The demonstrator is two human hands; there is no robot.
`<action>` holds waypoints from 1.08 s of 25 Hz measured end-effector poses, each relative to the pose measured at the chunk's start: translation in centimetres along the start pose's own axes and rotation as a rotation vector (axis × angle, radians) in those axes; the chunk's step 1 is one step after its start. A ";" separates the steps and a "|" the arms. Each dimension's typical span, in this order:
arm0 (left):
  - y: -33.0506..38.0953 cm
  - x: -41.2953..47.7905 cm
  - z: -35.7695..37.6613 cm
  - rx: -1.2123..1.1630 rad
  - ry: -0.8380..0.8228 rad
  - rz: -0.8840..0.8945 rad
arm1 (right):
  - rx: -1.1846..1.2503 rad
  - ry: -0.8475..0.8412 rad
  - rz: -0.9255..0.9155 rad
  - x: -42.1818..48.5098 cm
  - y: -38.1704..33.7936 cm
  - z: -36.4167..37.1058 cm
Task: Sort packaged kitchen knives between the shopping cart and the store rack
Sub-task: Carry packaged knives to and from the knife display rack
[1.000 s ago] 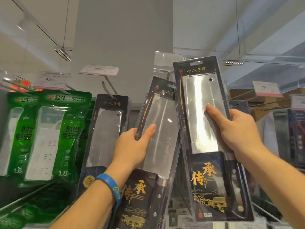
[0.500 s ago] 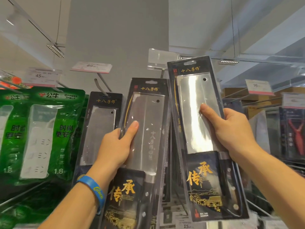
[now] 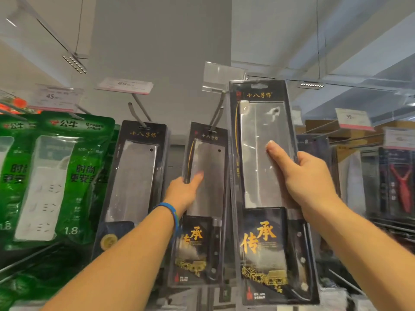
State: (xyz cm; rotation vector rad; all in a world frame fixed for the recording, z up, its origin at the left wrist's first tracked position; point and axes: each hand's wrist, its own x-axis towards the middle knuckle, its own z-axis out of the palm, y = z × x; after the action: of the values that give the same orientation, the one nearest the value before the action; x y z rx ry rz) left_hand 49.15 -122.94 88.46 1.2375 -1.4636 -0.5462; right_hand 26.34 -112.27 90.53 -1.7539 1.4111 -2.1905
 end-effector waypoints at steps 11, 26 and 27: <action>13.3 -1.8 -7.5 -0.029 0.340 0.662 | 0.032 -0.058 -0.045 -1.9 1.5 0.8; 18.8 -0.3 -9.7 0.456 0.195 0.850 | 0.014 -0.110 -0.042 -4.6 1.3 6.8; 18.5 -0.1 -9.6 0.433 0.185 0.849 | 0.012 -0.098 -0.035 -4.6 1.4 6.7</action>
State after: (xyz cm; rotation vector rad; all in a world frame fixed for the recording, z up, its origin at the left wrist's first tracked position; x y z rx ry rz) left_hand 50.55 -113.64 107.07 0.8217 -1.8159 0.4625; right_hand 32.58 -114.97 85.89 -1.8674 1.3542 -2.0928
